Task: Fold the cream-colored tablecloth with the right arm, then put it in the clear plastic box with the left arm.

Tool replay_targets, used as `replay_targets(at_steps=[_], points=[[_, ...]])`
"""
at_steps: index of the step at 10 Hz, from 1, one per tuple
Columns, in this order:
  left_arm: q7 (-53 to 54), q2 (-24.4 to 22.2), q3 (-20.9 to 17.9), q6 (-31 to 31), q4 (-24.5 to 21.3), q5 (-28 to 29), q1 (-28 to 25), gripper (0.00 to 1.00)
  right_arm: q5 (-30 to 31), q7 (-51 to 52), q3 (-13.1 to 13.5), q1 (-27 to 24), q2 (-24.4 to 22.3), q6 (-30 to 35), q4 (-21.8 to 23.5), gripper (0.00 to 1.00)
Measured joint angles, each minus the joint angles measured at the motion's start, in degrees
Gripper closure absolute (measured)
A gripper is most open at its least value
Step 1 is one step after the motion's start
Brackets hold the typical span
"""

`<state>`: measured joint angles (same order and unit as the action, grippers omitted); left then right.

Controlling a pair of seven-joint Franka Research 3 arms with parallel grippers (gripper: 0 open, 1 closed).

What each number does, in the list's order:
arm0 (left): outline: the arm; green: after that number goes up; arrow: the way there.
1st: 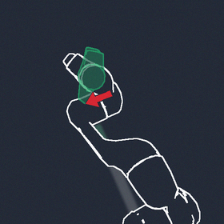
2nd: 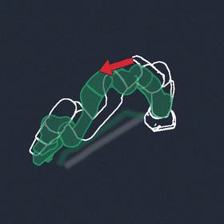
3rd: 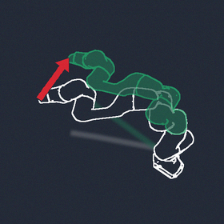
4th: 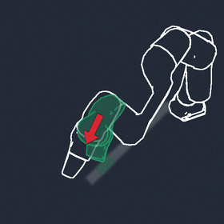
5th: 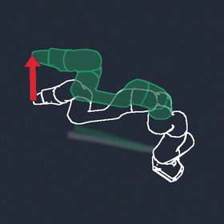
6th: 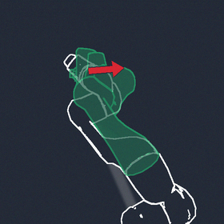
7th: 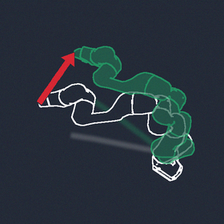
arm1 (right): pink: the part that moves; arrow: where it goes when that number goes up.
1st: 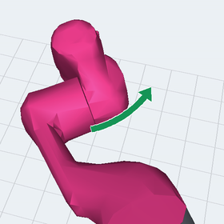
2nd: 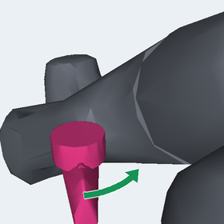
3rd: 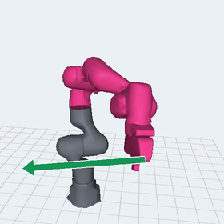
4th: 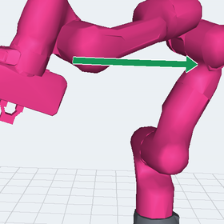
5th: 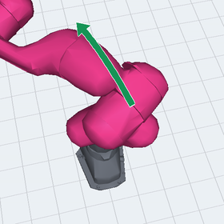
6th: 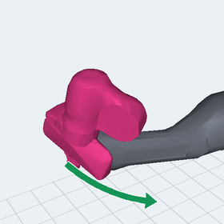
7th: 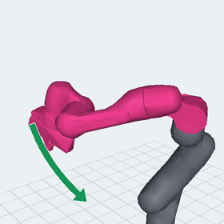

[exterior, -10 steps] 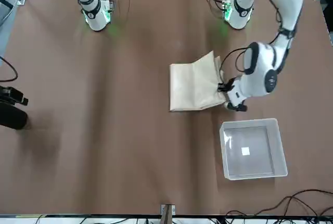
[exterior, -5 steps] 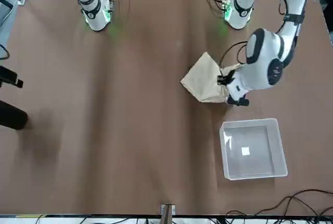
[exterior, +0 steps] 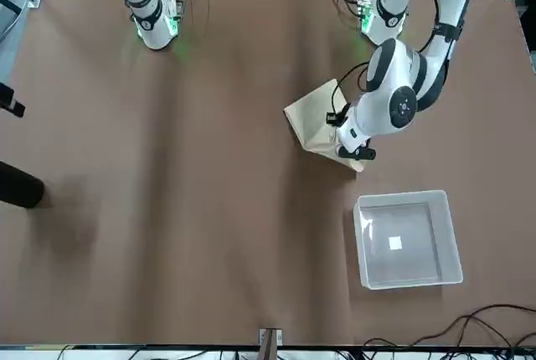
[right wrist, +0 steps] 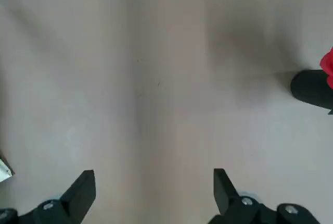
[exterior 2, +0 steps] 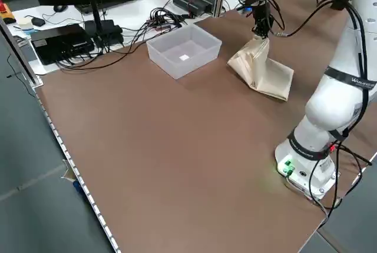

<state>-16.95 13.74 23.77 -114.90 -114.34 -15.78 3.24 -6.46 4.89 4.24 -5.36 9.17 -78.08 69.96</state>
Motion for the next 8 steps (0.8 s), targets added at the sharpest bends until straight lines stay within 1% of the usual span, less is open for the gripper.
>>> replay_targets(at_steps=[2,5,7,8], points=[[-0.08,-0.01,-0.30,-0.94,0.77,2.34,-0.47,0.94,0.03,-0.22,-0.01,0.00,-1.06,0.08,0.00,0.00],[-0.08,-0.08,-0.79,-1.07,4.72,2.94,-1.84,0.94,0.22,-0.99,-0.55,0.04,-1.95,-0.07,0.01,0.00],[-0.68,-0.14,-0.77,-1.07,5.05,4.13,-1.85,0.94,0.80,-1.30,-1.12,0.34,-1.93,-1.52,0.44,0.00],[-2.38,-0.14,-0.60,-1.04,5.02,5.81,-1.12,0.94,0.89,-1.43,-1.19,0.39,-1.91,-2.59,1.00,0.00]])
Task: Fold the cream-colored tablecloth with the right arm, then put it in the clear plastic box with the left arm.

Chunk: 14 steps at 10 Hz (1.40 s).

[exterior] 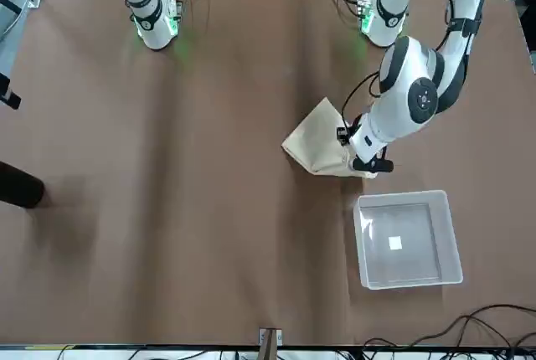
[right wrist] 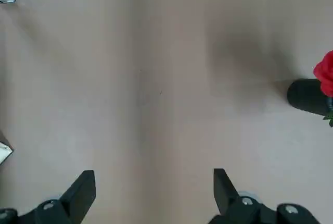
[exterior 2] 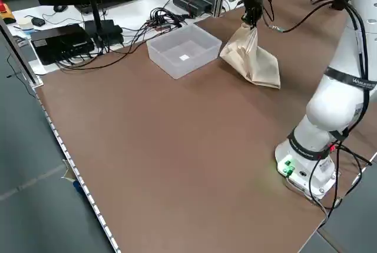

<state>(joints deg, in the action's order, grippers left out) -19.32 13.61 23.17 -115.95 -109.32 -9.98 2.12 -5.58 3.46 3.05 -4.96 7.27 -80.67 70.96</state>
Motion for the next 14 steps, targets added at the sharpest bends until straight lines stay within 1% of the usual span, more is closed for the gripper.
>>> replay_targets(at_steps=[2,4,6,7,8,9,11,12,14], points=[[-7.41,0.16,0.36,-0.75,-0.31,4.97,3.53,0.94,0.05,-0.05,-0.04,0.07,0.10,-1.97,2.12,0.00],[-15.21,0.82,0.62,-2.35,-0.69,8.01,7.16,0.94,0.05,-0.05,-0.13,1.02,0.08,-4.39,4.71,0.00],[-23.91,2.35,0.69,-4.39,-0.85,12.55,10.47,0.94,0.20,-0.20,0.05,2.94,-1.65,-10.03,10.34,0.00],[-28.22,3.34,0.80,-5.44,-0.86,14.68,11.89,0.94,0.32,-0.20,0.62,3.75,-3.37,-11.34,13.17,0.00],[-32.94,4.38,1.46,-5.93,-0.86,17.64,12.88,0.94,0.35,-0.20,1.36,4.26,-4.96,-11.37,14.98,0.00],[-38.28,5.50,2.93,-6.03,-0.87,21.57,13.29,0.94,0.36,-0.20,1.77,4.34,-6.02,-11.26,16.18,0.00],[-47.87,8.06,6.20,-6.06,-0.87,28.19,13.56,0.94,0.74,-0.20,2.21,4.35,-6.75,-11.29,17.01,0.00],[-51.73,9.40,7.59,-6.06,-0.86,30.21,13.72,0.94,1.82,-0.20,2.17,4.49,-6.78,-11.32,17.14,0.00],[-56.97,11.47,8.70,-6.19,-0.84,31.52,15.35,0.94,2.77,-0.20,2.09,4.64,-6.78,-11.35,17.28,0.00]])
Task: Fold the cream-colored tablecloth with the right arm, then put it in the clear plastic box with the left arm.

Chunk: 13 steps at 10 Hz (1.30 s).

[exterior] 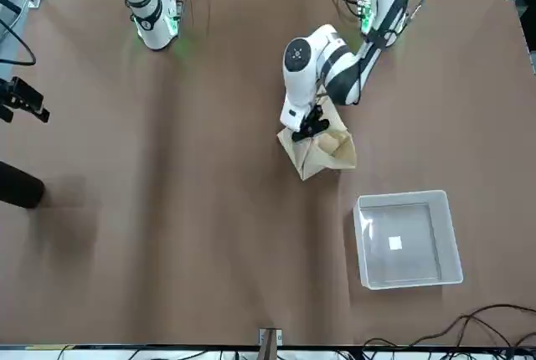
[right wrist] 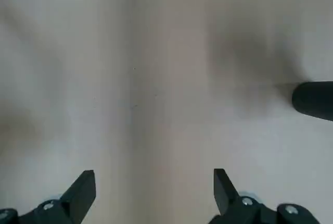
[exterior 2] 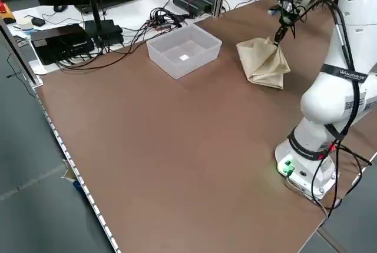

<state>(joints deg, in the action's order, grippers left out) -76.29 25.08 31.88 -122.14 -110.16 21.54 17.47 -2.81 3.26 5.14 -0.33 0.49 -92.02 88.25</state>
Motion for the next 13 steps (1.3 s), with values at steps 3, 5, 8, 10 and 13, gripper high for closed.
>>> replay_targets(at_steps=[3,5,8,10,13], points=[[-5.22,1.41,0.23,-0.17,0.05,0.04,4.30,0.89,0.14,0.00,-0.07,0.29,-0.19,-0.86,1.07,0.00],[-5.52,1.90,0.73,-0.30,0.67,0.04,5.08,0.70,0.34,0.00,-0.23,0.75,-0.39,-1.93,2.80,0.00],[-3.65,2.01,1.70,-0.25,2.66,0.04,4.79,0.25,1.84,0.00,-0.29,0.96,-0.36,-3.12,3.08,0.00],[0.72,1.30,2.26,1.64,4.84,-0.06,4.04,0.00,1.87,0.00,-0.32,1.46,-0.32,-3.28,3.16,0.00],[13.56,-2.65,2.03,5.63,7.86,-4.92,0.68,0.00,2.64,0.02,-0.45,2.60,0.21,-3.80,3.58,0.00]])
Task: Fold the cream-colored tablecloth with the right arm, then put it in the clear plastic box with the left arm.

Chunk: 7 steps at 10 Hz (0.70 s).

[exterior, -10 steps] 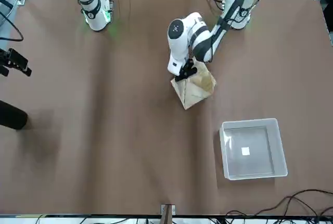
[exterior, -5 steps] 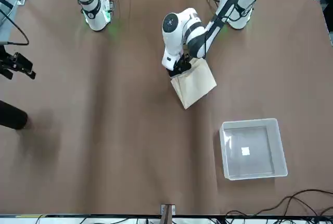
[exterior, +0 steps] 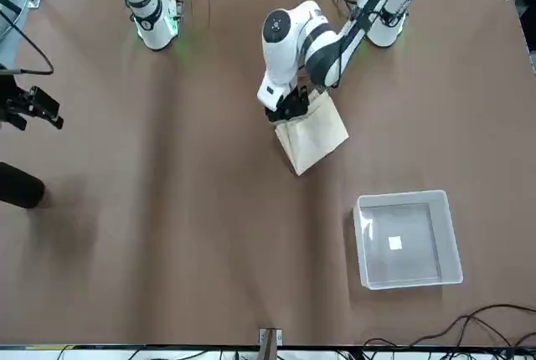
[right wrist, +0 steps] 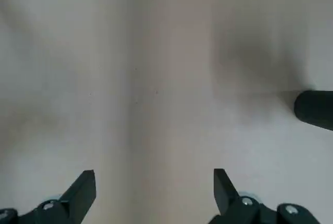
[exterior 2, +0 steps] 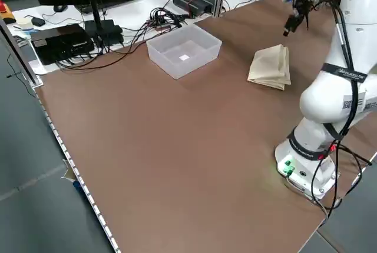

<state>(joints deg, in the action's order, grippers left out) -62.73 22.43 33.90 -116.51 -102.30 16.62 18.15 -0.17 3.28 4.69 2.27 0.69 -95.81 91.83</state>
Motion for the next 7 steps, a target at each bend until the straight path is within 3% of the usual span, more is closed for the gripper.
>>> replay_targets(at_steps=[1,4,5,7], points=[[5.81,-2.35,-1.87,0.98,0.81,-4.03,-1.06,0.00,0.50,0.47,0.04,0.03,0.25,-0.41,0.26,0.00],[22.32,-11.02,-14.31,3.09,2.55,-15.64,-1.94,0.00,0.69,3.00,0.51,-0.15,0.70,-0.41,0.39,0.00],[25.98,-13.11,-16.61,3.26,2.80,-16.46,-3.26,0.00,0.72,3.05,0.55,-0.16,0.74,-0.39,0.40,0.00],[31.85,-16.14,-17.21,4.00,3.06,-16.53,-7.98,0.00,0.83,3.06,0.75,-0.30,0.75,-0.39,0.40,0.00]])
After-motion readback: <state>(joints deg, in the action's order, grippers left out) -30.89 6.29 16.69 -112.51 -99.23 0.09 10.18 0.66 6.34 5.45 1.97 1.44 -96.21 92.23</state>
